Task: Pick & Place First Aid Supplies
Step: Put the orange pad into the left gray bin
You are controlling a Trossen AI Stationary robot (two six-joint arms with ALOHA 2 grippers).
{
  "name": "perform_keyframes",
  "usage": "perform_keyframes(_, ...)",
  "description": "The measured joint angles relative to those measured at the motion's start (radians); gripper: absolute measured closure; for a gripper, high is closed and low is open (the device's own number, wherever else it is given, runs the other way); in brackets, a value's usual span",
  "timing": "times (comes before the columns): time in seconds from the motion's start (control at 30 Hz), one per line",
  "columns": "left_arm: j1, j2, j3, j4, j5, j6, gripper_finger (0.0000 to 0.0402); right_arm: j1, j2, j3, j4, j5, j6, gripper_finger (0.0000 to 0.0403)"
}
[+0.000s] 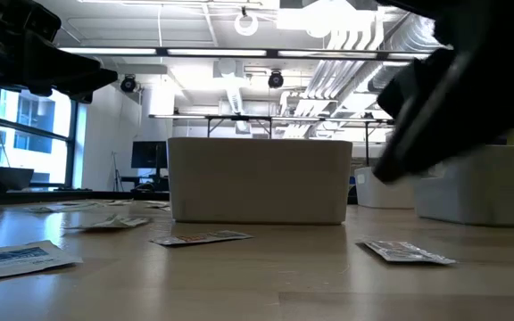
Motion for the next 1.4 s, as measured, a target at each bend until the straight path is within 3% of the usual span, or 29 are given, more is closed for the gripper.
perform_keyframes(0.97,0.000,0.000,0.000,0.000,0.000,0.000,0.0216,0.016,0.119,-0.026,0.037,0.052,-0.010,0.0279)
perform_keyframes(1.4,0.000,0.000,0.000,0.000,0.000,0.000,0.0216,-0.010,0.117,-0.026,-0.054,0.009,-0.018,0.0391)
